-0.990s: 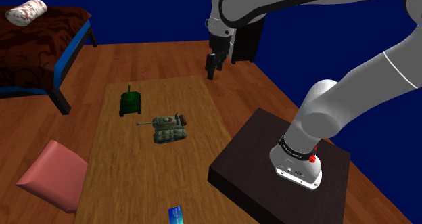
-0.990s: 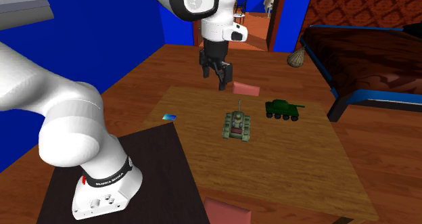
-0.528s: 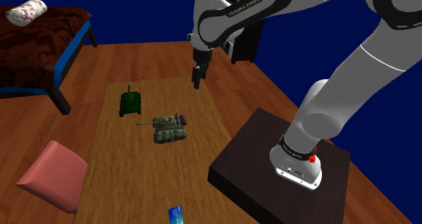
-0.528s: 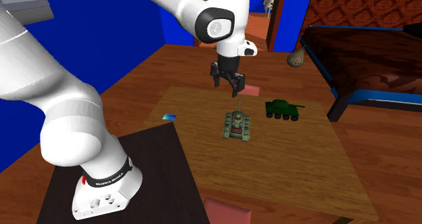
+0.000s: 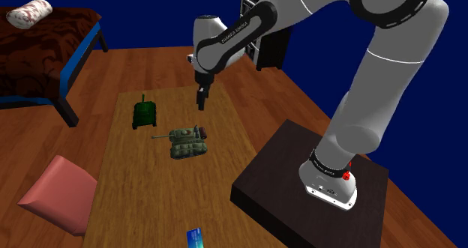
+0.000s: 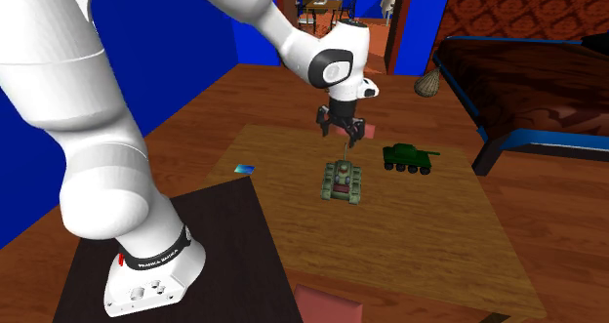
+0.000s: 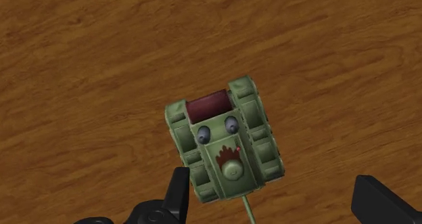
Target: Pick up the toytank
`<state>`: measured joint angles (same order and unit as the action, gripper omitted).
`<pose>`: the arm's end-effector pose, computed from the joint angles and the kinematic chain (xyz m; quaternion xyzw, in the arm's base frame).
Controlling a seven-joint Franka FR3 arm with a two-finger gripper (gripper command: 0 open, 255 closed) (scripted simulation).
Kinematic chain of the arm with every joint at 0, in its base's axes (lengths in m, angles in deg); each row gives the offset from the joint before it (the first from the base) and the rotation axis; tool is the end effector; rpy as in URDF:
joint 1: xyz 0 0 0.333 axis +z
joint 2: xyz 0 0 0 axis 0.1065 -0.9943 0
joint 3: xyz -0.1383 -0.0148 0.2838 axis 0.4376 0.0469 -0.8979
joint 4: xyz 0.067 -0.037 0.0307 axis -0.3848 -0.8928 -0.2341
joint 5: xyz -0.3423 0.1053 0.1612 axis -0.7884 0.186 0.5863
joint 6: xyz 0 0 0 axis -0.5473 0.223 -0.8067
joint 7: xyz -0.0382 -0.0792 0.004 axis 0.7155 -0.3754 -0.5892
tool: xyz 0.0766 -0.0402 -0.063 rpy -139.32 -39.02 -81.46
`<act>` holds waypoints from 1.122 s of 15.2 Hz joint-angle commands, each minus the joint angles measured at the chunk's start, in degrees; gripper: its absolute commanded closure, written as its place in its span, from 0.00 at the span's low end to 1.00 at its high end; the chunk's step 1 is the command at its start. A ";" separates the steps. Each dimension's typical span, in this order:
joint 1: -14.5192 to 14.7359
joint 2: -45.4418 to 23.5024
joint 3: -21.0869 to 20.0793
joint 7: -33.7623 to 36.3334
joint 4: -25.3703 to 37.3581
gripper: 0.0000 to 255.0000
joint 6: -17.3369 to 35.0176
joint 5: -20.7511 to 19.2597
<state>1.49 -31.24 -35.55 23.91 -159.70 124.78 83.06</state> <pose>0.5240 0.1027 0.3265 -0.9613 -0.2731 -0.0206 0.0287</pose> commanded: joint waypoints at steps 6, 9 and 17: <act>1.58 -14.93 -1.64 -5.04 9.75 0.00 6.26 -2.06; 2.43 -21.28 -2.18 -6.86 15.05 0.00 7.72 -3.38; 5.16 -36.66 -3.12 -11.09 30.22 0.00 8.87 -6.84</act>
<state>6.23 -66.25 -38.59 13.09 -131.24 133.63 76.59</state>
